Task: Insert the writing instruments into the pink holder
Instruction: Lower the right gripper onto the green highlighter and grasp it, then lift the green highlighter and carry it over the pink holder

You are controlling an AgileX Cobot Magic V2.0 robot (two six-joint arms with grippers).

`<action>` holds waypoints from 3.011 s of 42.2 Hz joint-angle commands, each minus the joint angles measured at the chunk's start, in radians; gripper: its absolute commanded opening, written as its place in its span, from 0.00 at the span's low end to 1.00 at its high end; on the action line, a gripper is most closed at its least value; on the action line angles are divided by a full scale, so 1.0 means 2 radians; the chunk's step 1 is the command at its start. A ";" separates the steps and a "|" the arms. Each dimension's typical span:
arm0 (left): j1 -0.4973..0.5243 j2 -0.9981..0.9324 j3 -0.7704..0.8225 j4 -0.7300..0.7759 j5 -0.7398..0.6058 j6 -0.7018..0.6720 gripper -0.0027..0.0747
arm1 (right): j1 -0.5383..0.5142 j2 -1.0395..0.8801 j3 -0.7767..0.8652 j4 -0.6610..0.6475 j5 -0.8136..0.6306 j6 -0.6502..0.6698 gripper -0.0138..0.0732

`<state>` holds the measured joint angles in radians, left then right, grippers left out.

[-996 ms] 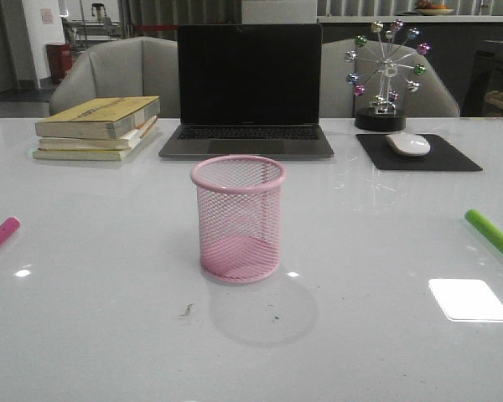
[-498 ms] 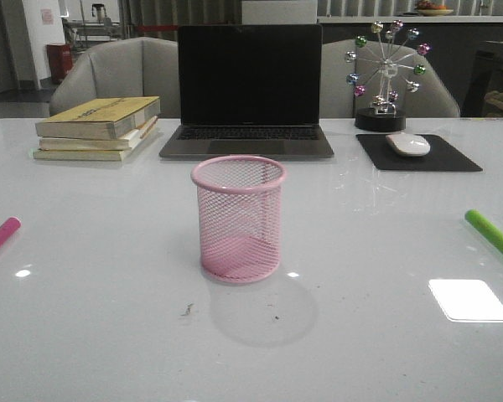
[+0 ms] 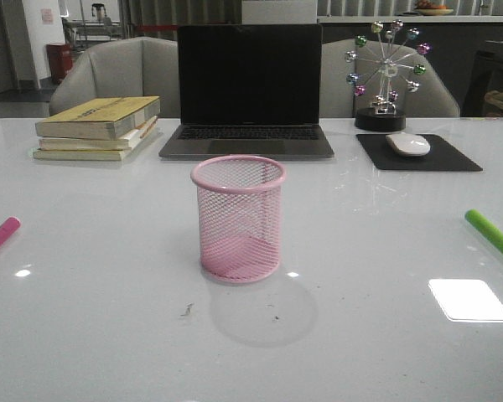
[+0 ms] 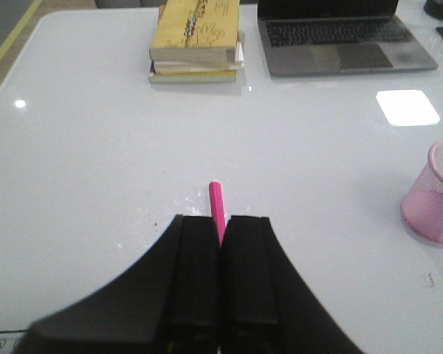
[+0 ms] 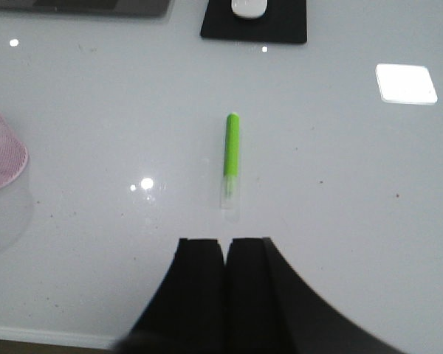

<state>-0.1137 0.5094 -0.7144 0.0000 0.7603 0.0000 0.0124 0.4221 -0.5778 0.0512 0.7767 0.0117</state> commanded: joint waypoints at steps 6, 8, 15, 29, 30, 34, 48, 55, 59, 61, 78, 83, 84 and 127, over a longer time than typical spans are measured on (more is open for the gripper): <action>-0.002 0.041 -0.015 -0.008 -0.020 -0.005 0.17 | -0.001 0.032 -0.016 -0.002 -0.025 -0.001 0.25; -0.002 0.046 -0.015 -0.008 -0.021 -0.005 0.23 | -0.001 0.036 -0.016 -0.002 -0.026 -0.001 0.33; -0.033 0.055 -0.015 -0.011 -0.033 -0.005 0.64 | -0.001 0.060 -0.016 -0.004 -0.034 -0.001 0.70; -0.176 0.055 -0.015 -0.011 -0.036 -0.005 0.69 | -0.001 0.208 -0.059 -0.005 -0.045 -0.001 0.73; -0.184 0.055 -0.015 -0.011 -0.036 -0.005 0.68 | -0.001 0.227 -0.065 -0.005 -0.046 -0.001 0.73; -0.204 0.055 -0.015 -0.011 -0.036 -0.005 0.66 | -0.001 0.292 -0.093 -0.005 -0.050 -0.001 0.73; -0.216 0.055 -0.015 -0.011 -0.036 -0.005 0.59 | -0.001 0.522 -0.219 -0.005 -0.056 -0.001 0.73; -0.216 0.055 -0.015 -0.011 -0.036 -0.005 0.55 | -0.002 0.623 -0.293 -0.005 -0.045 -0.001 0.73; -0.216 0.055 -0.015 -0.011 -0.036 -0.005 0.53 | -0.002 0.667 -0.330 -0.005 -0.036 -0.001 0.73; -0.216 0.055 -0.015 -0.011 -0.036 -0.005 0.52 | -0.002 0.685 -0.345 -0.005 -0.031 -0.001 0.73; -0.216 0.055 -0.015 -0.011 -0.036 -0.005 0.48 | -0.002 0.790 -0.462 -0.005 0.027 -0.001 0.67; -0.216 0.055 -0.015 -0.011 -0.036 -0.005 0.48 | -0.002 0.798 -0.477 -0.005 0.033 -0.001 0.59; -0.216 0.055 -0.015 -0.011 -0.036 -0.005 0.48 | -0.002 0.799 -0.477 -0.005 0.032 -0.001 0.57; -0.216 0.055 -0.015 -0.011 -0.036 -0.005 0.47 | 0.149 0.482 -0.215 0.016 -0.351 -0.002 0.39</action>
<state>-0.5394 0.6121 -0.7144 -0.0159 0.7654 0.0000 0.2442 1.5127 -1.0978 0.0716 0.3589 0.0117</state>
